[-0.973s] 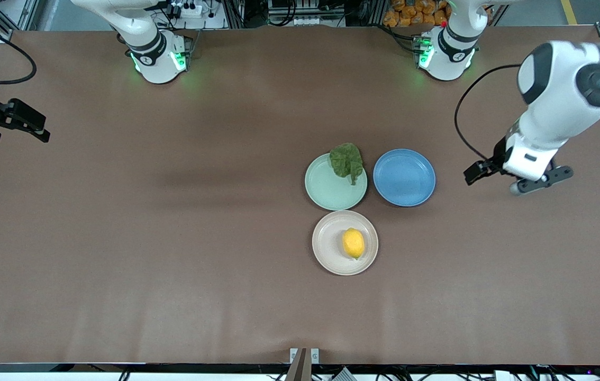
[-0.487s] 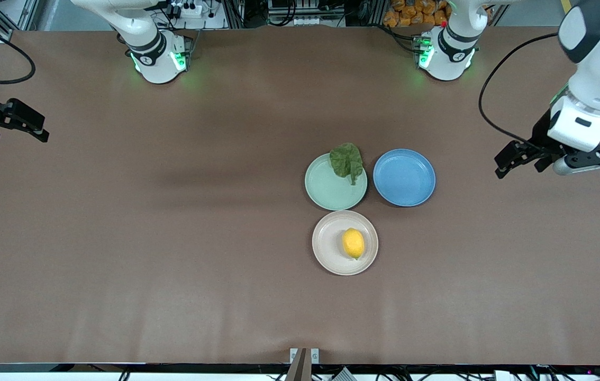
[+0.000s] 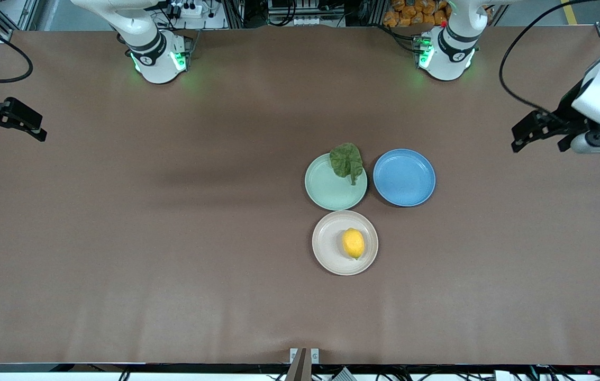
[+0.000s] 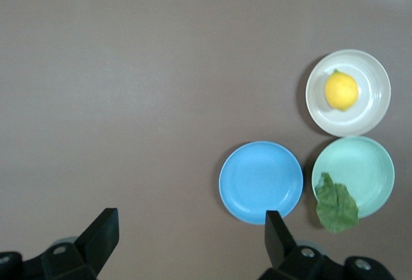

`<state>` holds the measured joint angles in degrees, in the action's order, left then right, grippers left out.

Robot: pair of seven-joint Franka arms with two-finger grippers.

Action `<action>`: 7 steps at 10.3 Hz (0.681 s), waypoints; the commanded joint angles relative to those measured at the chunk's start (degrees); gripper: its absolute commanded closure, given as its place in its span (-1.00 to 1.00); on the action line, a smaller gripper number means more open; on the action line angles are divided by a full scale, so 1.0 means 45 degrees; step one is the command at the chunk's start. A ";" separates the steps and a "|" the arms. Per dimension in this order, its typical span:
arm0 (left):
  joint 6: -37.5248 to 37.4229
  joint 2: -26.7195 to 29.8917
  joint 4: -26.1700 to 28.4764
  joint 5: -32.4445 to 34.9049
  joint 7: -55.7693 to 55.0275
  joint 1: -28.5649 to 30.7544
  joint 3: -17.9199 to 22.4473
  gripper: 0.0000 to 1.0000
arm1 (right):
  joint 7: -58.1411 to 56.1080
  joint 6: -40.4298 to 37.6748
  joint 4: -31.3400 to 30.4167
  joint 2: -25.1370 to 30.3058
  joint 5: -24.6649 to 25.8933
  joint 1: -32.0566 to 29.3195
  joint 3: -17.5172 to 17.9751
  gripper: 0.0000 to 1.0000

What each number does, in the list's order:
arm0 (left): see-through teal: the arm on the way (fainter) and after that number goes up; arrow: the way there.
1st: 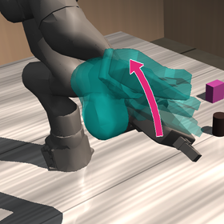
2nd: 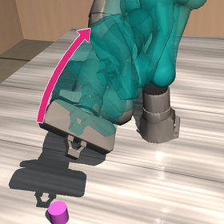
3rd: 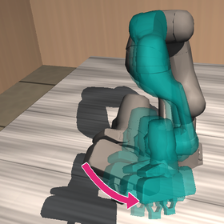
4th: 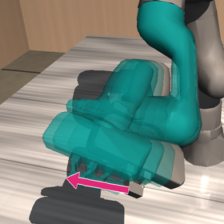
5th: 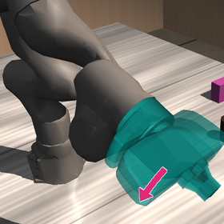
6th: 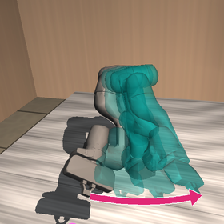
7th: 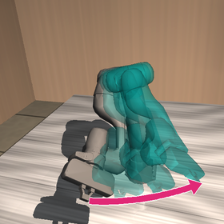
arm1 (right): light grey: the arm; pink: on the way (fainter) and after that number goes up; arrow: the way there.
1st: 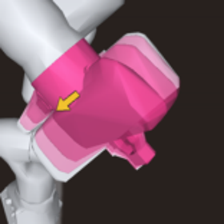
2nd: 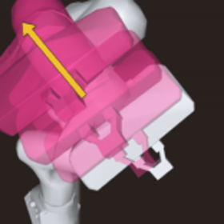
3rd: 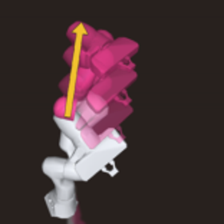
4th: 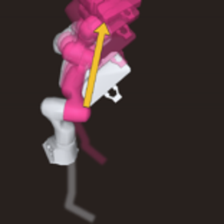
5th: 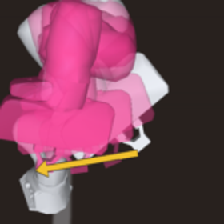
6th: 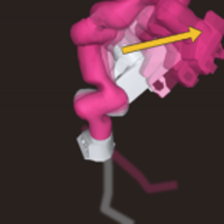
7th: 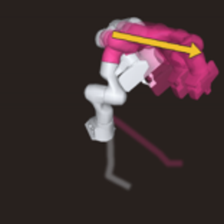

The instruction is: Place lemon and lettuce in plates

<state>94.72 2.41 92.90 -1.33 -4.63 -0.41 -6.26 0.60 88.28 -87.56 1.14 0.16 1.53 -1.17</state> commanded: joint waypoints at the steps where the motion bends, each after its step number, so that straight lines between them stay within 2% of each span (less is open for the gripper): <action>1: -0.0833 -0.0380 -0.1054 0.0274 0.0677 0.0111 0.0004 -1.00 | 0.0004 0.0050 -0.0269 0.0682 0.0042 0.0032 -0.0033 -1.00; 7: -0.1283 0.0050 -0.1074 0.0432 0.0677 0.0130 0.0024 -1.00 | 0.0004 0.0656 -0.0308 0.0840 0.0023 0.0032 -0.0033 -1.00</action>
<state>90.37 2.22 88.78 -0.65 -2.84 -0.02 -6.17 0.60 90.30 -87.65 3.86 0.16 1.53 -1.18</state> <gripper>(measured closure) 0.000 0.000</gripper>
